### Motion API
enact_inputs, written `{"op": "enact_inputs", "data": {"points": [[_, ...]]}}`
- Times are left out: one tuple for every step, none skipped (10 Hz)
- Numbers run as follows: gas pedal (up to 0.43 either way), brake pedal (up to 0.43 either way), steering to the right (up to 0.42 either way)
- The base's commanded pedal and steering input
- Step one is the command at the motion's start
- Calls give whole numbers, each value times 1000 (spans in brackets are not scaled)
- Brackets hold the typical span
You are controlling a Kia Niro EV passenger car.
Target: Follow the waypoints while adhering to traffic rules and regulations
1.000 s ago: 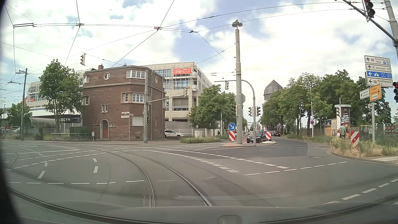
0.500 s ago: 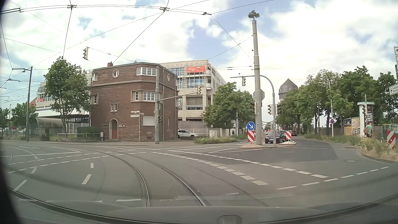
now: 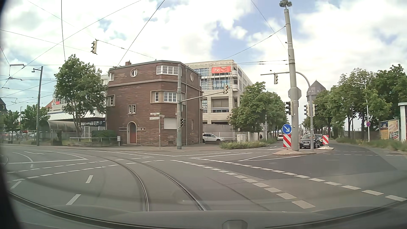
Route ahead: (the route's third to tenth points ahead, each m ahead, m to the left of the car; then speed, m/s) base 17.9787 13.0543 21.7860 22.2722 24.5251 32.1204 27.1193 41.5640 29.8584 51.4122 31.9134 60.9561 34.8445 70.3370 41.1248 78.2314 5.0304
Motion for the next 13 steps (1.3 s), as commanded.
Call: {"op": "enact_inputs", "data": {"points": [[240,24,-179],[228,24,-181],[220,24,-182],[177,24,-184],[169,24,-184],[169,24,-184],[157,24,-185],[157,24,-184],[157,24,-184],[157,24,-181],[157,24,-176],[157,24,-171],[157,24,-169]]}}
